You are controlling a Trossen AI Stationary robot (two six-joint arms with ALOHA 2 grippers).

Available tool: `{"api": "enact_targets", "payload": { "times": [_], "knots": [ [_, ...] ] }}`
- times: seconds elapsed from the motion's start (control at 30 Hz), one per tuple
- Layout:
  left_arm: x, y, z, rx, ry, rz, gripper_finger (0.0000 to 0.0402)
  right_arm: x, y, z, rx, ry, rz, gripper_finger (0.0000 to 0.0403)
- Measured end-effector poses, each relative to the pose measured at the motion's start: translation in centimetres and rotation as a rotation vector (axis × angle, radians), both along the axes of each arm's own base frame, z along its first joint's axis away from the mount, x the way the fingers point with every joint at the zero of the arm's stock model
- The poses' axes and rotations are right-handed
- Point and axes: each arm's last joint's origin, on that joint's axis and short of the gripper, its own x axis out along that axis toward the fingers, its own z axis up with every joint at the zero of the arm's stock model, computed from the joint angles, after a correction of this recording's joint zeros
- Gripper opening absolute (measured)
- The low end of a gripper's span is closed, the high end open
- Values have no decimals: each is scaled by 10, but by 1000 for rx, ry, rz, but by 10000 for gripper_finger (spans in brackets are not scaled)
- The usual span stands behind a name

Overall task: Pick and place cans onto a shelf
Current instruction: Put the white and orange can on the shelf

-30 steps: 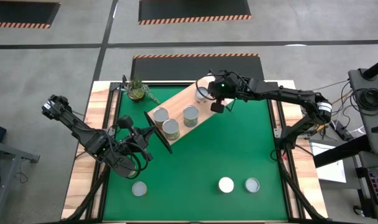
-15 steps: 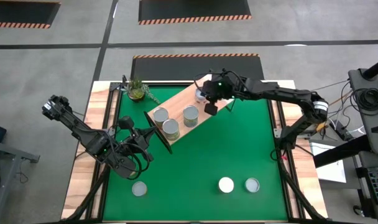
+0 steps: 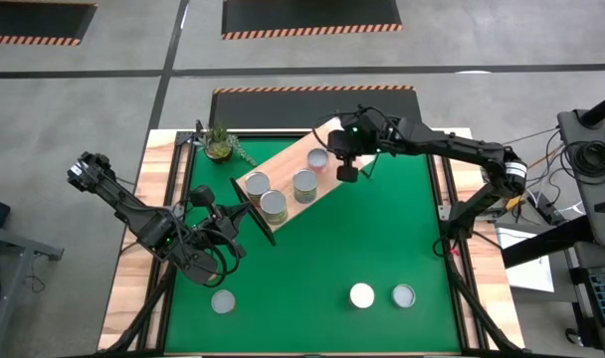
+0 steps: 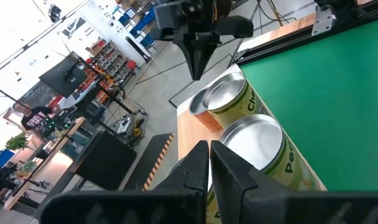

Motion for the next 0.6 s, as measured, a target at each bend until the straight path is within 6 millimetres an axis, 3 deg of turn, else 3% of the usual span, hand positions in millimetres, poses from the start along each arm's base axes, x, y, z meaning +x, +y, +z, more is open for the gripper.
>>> {"api": "enact_targets", "payload": {
  "times": [0.4,0.6],
  "knots": [
    [0,0,0,0,0,0,0,-2,5,-3,116,-9,16,13],
    [0,0,0,0,0,0,0,13,-1,-4,90,-113,13,13]
  ]
}}
